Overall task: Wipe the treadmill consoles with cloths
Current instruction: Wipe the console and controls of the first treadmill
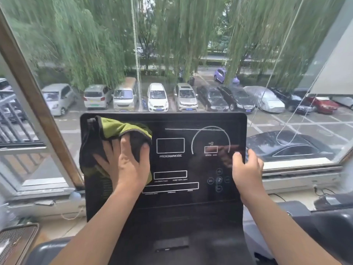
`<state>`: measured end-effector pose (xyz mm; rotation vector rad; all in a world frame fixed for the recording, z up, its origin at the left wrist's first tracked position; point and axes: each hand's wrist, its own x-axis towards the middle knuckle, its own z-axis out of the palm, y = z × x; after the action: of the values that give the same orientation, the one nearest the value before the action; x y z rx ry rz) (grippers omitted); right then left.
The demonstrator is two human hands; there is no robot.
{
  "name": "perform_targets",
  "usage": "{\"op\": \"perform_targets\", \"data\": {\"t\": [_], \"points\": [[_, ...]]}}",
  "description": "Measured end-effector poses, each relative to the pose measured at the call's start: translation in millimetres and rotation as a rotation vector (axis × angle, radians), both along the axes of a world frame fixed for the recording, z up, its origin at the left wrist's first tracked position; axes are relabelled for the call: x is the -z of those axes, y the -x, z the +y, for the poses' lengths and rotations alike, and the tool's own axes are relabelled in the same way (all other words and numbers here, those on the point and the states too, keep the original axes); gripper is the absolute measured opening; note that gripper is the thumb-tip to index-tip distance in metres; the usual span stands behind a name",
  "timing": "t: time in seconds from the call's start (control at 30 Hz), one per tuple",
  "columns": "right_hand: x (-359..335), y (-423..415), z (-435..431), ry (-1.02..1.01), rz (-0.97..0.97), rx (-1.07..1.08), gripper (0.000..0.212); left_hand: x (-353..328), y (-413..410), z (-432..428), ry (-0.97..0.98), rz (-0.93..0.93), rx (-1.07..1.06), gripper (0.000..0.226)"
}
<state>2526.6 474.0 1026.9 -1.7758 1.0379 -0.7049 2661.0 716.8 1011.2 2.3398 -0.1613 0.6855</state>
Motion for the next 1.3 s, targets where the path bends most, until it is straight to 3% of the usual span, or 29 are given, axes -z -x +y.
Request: {"op": "perform_targets", "data": {"t": [0.17,0.5,0.63,0.9,1.07,1.17,1.3], "points": [[12,-3,-28,-0.293,0.016,-0.035,0.06,-17,4,-57,-0.08,-0.081,0.072,0.063],[40,26,-57,-0.422,-0.288,-0.089,0.049,7,60,-175,-0.276,-0.171,0.37,0.051],[57,45,-66,-0.466,-0.254,-0.02,0.041,37,92,-195,-0.351,-0.121,0.505,0.047],[101,84,-67,-0.52,-0.148,0.108,0.028,106,152,-188,-0.365,0.01,0.905,0.053],[116,103,-55,-0.48,-0.119,0.166,0.021,136,185,-167,-0.376,0.344,1.142,0.052],[121,114,-46,-0.458,-0.043,0.192,0.022,143,203,-159,-0.377,0.473,1.197,0.044],[125,126,-27,-0.494,-0.032,0.195,0.022,140,207,-154,-0.423,0.498,1.16,0.046]]}}
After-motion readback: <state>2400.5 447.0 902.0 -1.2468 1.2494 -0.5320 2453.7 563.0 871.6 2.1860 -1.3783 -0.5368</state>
